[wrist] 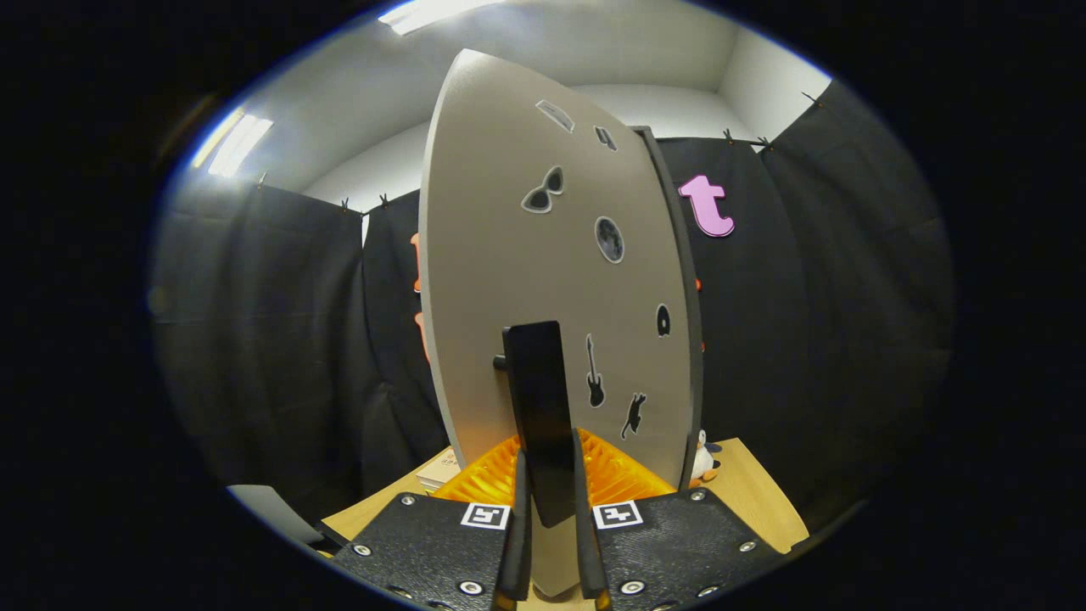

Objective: Open the shoe cabinet door, grab the shoes and put them into the shoe cabinet, then close the shoe cabinet door.

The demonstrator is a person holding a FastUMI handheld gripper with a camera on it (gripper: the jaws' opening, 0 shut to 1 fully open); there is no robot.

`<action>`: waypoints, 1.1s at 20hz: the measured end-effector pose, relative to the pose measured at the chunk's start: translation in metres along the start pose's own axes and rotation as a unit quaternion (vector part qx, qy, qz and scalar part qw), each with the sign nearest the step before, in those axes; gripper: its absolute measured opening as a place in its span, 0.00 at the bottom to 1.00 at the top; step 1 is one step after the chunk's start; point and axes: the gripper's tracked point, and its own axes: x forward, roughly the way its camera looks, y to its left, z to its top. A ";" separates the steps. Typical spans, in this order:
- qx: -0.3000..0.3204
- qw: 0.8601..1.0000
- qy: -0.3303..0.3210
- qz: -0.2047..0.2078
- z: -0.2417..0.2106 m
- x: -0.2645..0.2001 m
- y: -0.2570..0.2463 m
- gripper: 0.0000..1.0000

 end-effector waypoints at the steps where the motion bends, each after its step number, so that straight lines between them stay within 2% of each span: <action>1: 0.000 1.000 -0.001 -0.004 0.001 -0.004 -0.007 0.22; 7: -0.002 1.000 -0.003 -0.027 0.002 -0.013 -0.029 0.21; 11: -0.013 0.999 0.001 -0.040 0.000 -0.028 -0.062 0.21; 18: -0.025 0.996 0.006 -0.083 -0.007 -0.032 -0.094 0.21; 22: -0.025 0.994 0.008 -0.109 -0.011 -0.035 -0.111 0.14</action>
